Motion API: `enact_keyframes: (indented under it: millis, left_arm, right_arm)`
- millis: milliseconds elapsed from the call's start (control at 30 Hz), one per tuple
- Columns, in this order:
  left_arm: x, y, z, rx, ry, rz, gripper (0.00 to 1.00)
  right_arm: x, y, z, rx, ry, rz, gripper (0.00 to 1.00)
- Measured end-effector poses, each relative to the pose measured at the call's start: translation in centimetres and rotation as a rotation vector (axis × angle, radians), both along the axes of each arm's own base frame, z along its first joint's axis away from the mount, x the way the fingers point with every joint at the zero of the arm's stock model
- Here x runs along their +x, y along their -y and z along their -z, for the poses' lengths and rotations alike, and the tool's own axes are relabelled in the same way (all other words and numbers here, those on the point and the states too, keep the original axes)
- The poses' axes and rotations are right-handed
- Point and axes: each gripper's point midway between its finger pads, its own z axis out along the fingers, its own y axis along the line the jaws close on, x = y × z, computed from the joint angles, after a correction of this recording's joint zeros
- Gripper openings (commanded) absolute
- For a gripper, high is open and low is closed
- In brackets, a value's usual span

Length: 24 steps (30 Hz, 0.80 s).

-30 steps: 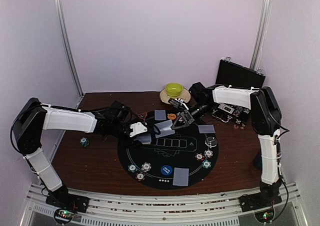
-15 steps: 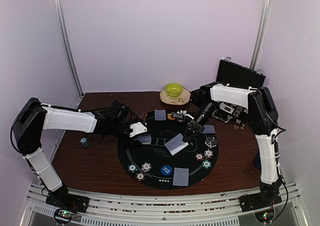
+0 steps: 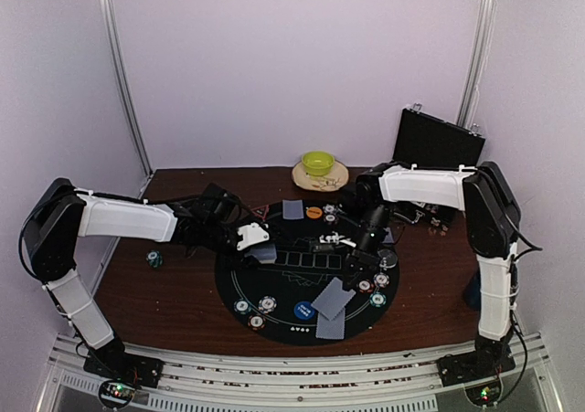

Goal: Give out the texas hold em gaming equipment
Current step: Distribute the poker card in the small blind area.

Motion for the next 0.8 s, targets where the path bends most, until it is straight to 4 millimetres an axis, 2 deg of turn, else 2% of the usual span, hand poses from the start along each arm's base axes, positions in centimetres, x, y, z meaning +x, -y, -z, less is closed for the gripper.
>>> enact_keyframes:
  millis: [233, 367, 533, 800]
  left_arm:
    - [-0.1, 0.0, 0.1, 0.002, -0.003, 0.001, 0.51]
    - [-0.1, 0.0, 0.1, 0.001, -0.006, 0.002, 0.51]
    - [-0.2, 0.0, 0.1, -0.001, -0.009, 0.005, 0.51]
    - [-0.2, 0.0, 0.1, -0.001, -0.009, 0.005, 0.51]
  right_arm:
    - [-3.0, 0.5, 1.2, -0.067, -0.018, -0.075, 0.0]
    - [-4.1, 0.4, 1.6, -0.096, -0.011, -0.113, 0.0]
    - [-4.0, 0.6, 1.9, -0.136, 0.018, -0.125, 0.0]
    - [-2.7, 0.0, 2.8, -0.19, 0.065, -0.131, 0.0]
